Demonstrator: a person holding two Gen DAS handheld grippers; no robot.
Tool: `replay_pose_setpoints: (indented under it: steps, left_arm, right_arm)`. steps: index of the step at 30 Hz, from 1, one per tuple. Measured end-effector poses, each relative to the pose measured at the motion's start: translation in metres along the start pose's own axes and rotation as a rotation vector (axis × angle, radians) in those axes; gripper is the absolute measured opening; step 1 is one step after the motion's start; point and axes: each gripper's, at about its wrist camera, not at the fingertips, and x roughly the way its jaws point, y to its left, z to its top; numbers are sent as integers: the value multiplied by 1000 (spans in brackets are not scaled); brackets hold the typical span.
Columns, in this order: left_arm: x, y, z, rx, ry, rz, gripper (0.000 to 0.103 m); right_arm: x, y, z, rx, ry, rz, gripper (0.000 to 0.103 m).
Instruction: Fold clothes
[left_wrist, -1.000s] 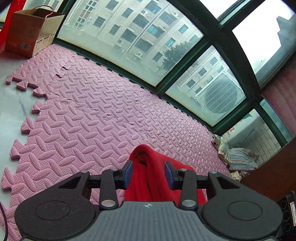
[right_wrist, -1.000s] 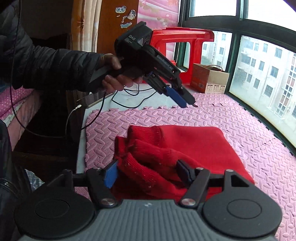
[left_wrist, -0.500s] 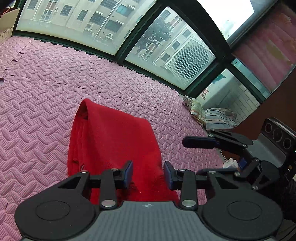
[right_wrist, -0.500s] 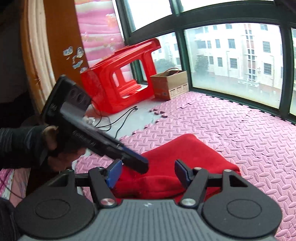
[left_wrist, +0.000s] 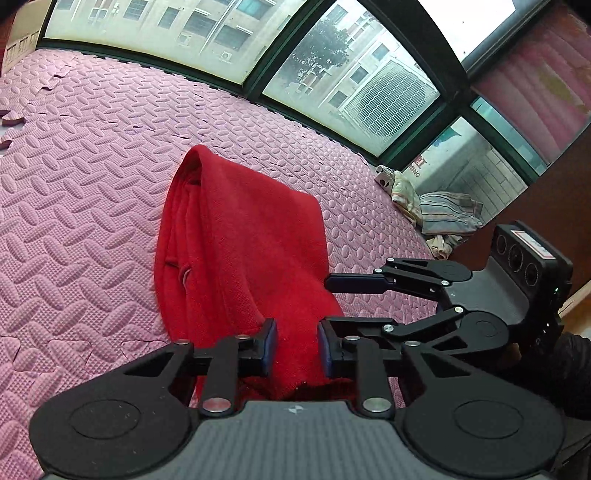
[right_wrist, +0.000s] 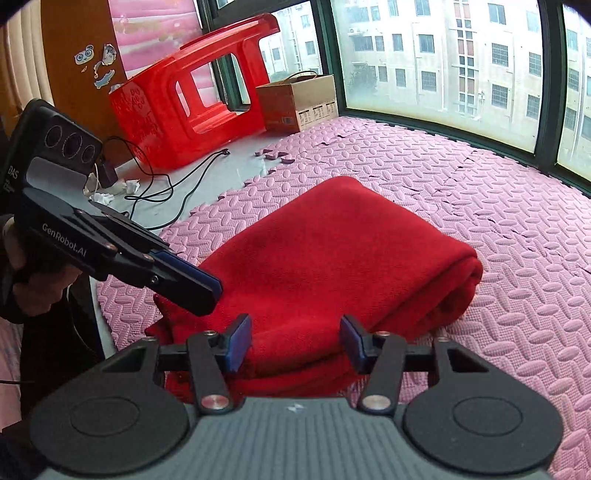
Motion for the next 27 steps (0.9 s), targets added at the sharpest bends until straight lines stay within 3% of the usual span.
replay_pose_setpoints:
  steps: [6,10,15,20,27]
  left_arm:
    - [-9,-8,3,5,-26,-12,29]
    - [-16,-25,9,40,-64,-19,33]
    - [-5,-37,13,52,-84,-26,33]
    - [10,-22,3,16,-31,14,33]
    - [3,-15,-2,-31,-46,-10,35]
  right_arm:
    - [-17,-20,16,77,-35,43,54]
    - [-24,-41,44,72,-73,-18,54]
    - [6,-63,69,62,-58,-83,54]
    - [44,-81,68,101,25,-113,52]
    - [49,-57,92,-7,13,-80,52]
